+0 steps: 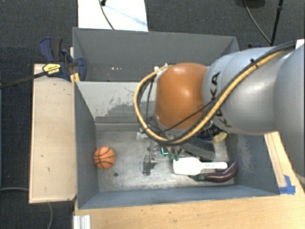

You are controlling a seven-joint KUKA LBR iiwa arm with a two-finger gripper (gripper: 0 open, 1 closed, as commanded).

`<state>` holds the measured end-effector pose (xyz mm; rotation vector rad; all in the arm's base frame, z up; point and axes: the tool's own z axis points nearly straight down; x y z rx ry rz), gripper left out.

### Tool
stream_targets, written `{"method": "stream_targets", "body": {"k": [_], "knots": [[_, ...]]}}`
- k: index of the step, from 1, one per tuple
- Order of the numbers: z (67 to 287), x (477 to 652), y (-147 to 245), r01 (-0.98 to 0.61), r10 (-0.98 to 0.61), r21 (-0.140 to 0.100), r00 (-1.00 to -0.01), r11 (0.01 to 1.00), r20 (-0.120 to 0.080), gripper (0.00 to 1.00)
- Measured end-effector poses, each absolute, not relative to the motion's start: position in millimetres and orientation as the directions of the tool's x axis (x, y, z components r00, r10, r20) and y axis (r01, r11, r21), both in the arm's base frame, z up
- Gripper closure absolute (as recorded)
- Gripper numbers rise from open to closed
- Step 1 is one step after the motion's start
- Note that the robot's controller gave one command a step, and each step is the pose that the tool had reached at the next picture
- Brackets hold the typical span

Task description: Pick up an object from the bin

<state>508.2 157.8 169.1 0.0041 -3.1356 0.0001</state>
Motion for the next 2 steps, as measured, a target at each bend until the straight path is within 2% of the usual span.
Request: {"method": "stream_targets", "body": {"k": [1,2], "knots": [[173,510.2,157,0.002,0.002,0.001,-1.0,1.0,-0.002,0.0],[140,506.4,201,0.02,0.02,0.002,-1.0,1.0,-0.008,0.0]]}}
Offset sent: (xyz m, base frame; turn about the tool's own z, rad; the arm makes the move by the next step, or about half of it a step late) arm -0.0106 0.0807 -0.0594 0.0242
